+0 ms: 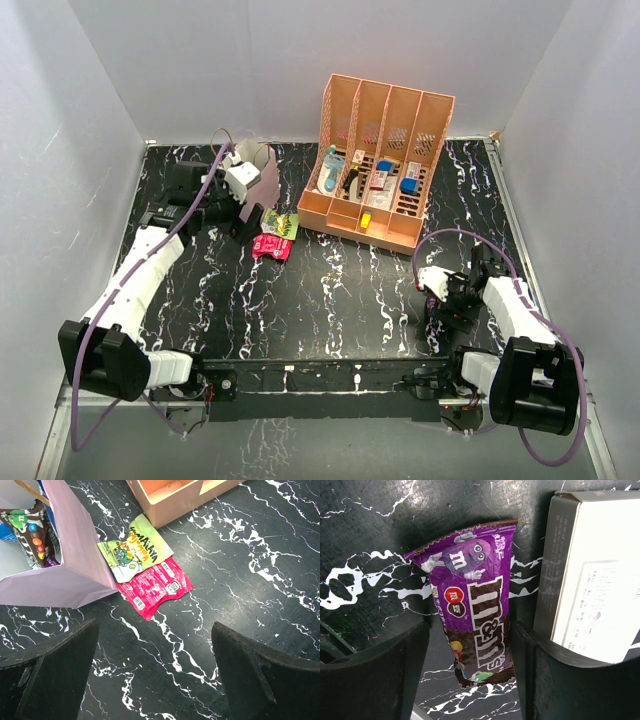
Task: Place the snacks into the paper bag
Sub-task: Pick up the snack from the center of the board, then place the snack in the paper bag.
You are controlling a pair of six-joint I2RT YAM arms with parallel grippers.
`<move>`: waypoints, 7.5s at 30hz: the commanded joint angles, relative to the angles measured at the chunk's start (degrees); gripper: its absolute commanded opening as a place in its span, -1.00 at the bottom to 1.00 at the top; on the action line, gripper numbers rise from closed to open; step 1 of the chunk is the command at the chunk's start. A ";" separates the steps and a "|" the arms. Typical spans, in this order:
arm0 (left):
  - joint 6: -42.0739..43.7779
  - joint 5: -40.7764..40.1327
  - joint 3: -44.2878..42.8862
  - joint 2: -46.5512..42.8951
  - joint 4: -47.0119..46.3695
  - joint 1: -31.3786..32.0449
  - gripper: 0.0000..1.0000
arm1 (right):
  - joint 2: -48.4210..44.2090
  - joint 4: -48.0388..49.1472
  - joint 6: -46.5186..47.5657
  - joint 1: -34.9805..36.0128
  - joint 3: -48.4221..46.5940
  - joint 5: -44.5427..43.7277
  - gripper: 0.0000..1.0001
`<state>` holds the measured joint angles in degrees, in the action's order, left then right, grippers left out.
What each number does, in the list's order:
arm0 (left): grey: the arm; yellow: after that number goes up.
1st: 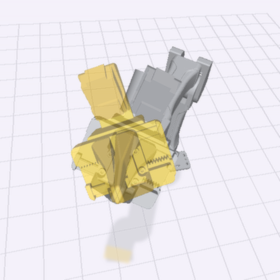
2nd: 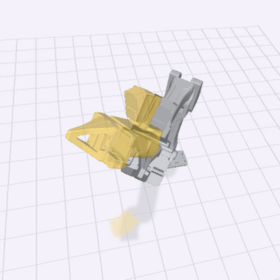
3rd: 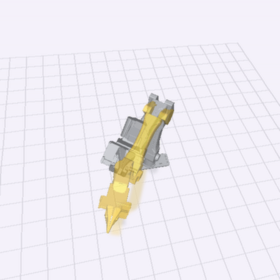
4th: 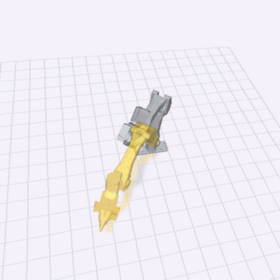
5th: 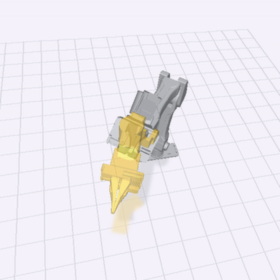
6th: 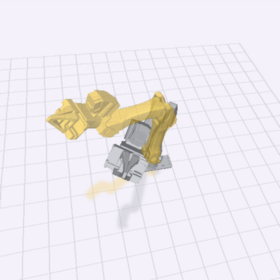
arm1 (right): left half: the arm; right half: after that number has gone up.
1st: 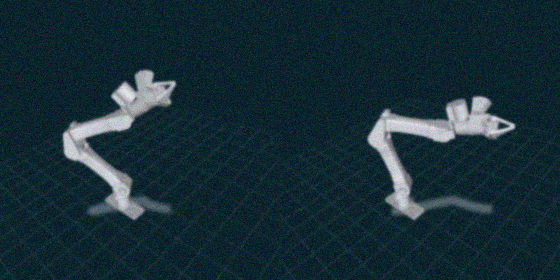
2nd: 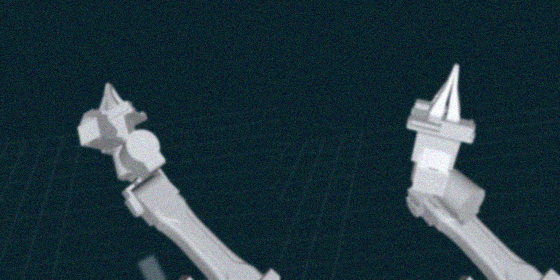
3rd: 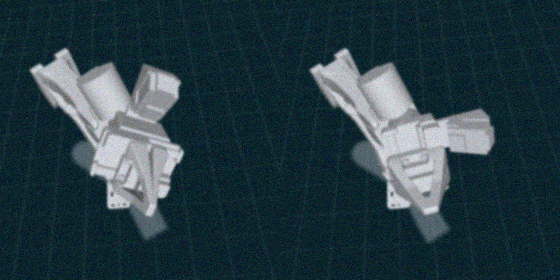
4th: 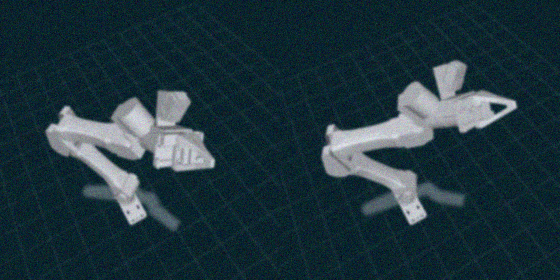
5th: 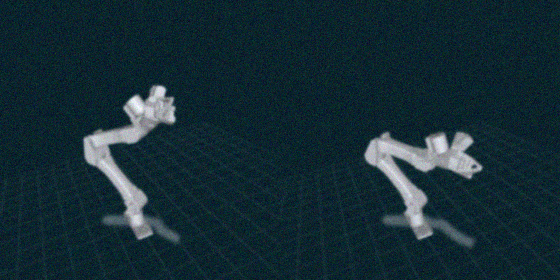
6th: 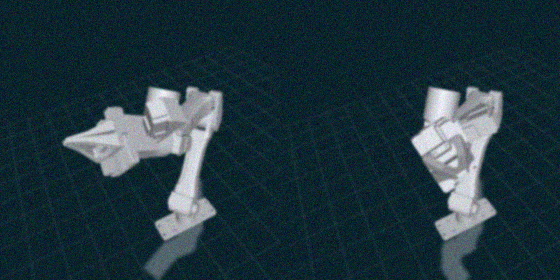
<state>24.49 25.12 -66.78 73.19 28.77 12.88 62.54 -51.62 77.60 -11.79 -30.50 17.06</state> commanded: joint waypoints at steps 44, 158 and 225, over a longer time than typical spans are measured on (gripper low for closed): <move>-20.46 17.71 -7.51 11.70 -15.41 16.40 0.80 | 2.58 13.89 -36.75 3.52 -27.65 47.44 -0.67; 4.60 -23.90 -33.91 14.80 -1.48 1.09 -0.92 | -0.82 33.09 -49.66 17.16 -17.54 32.97 0.91; -1.01 -24.63 -33.28 17.65 0.43 1.16 0.36 | 0.16 33.33 -49.73 16.89 -17.31 30.37 0.93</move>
<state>23.46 1.91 -102.67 97.08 29.52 14.04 63.26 -20.93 28.34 5.21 -47.79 48.07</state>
